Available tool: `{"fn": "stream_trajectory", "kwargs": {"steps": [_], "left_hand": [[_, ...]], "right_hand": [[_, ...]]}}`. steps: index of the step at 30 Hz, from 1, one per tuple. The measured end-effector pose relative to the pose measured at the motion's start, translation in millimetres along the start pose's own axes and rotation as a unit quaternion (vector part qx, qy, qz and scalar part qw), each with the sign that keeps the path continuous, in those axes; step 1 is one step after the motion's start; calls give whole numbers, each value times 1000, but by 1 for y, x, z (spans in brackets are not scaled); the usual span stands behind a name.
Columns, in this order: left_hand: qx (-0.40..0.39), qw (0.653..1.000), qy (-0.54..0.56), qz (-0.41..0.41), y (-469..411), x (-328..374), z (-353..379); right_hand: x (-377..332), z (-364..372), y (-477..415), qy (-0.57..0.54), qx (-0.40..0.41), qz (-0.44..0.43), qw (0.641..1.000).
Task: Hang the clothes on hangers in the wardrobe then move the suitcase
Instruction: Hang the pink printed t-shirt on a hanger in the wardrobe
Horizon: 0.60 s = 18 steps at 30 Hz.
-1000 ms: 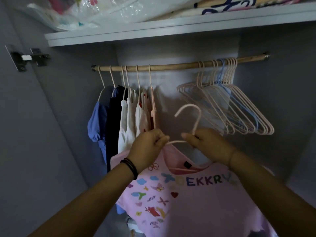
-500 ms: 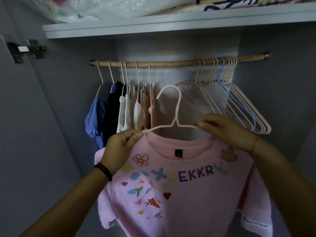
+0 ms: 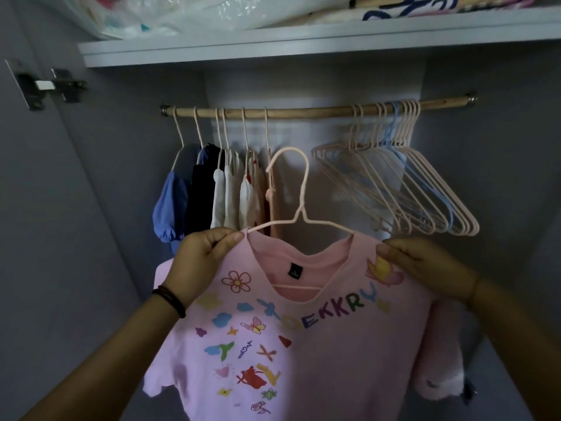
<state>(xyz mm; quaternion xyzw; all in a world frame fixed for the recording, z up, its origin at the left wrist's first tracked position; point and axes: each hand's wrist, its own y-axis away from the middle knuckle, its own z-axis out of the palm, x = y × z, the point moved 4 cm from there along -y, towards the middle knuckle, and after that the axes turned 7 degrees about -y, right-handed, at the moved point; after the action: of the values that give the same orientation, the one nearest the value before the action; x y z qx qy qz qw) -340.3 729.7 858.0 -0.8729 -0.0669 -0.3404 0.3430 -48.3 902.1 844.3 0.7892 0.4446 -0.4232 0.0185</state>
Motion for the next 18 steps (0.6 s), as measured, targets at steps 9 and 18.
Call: {"fn": "stream_trajectory", "kwargs": {"steps": [9, 18], "left_hand": [[-25, 999, -7, -20, 0, -23, -9], [-125, 990, -30, 50, 19, 7, 64]], "right_hand": [[6, -16, 16, -97, 83, 19, 992], [24, -47, 100, -130, 161, 147, 967]]}}
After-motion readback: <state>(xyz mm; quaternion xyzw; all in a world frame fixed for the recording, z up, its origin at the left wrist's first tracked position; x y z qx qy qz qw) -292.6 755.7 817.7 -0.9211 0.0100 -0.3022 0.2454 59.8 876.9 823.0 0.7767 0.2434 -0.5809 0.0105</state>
